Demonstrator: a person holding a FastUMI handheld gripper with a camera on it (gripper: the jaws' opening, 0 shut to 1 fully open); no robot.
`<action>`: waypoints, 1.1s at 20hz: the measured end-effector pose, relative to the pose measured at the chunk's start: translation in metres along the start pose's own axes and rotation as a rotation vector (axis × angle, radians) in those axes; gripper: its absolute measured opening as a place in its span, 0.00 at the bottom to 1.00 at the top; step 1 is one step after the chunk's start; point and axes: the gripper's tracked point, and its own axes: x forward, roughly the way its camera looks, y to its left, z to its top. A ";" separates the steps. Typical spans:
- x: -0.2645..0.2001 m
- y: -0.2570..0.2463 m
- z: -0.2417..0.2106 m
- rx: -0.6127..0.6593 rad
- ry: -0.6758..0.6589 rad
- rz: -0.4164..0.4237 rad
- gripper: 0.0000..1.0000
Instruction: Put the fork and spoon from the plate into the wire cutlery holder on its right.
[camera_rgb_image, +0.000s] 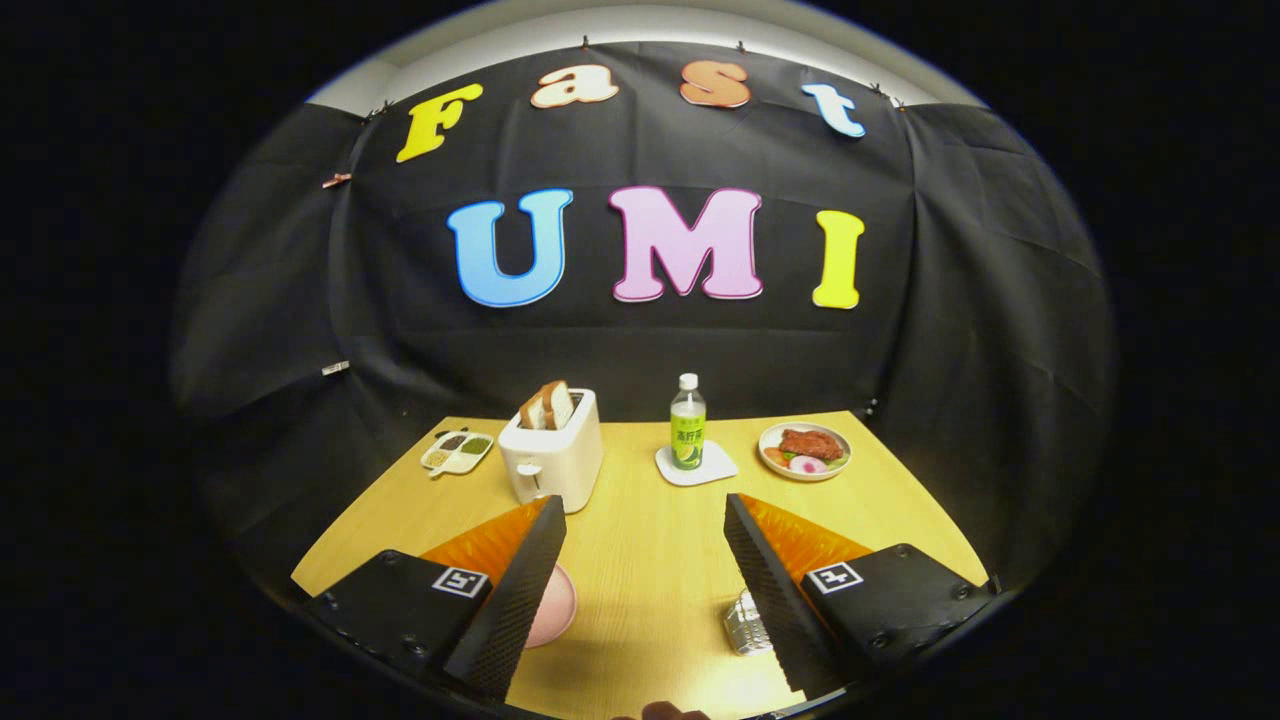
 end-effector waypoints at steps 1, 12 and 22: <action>0.005 0.010 -0.006 -0.004 0.022 0.021 0.99; 0.055 0.110 -0.142 -0.079 0.416 0.174 0.99; 0.085 0.137 -0.236 -0.153 0.665 0.173 0.86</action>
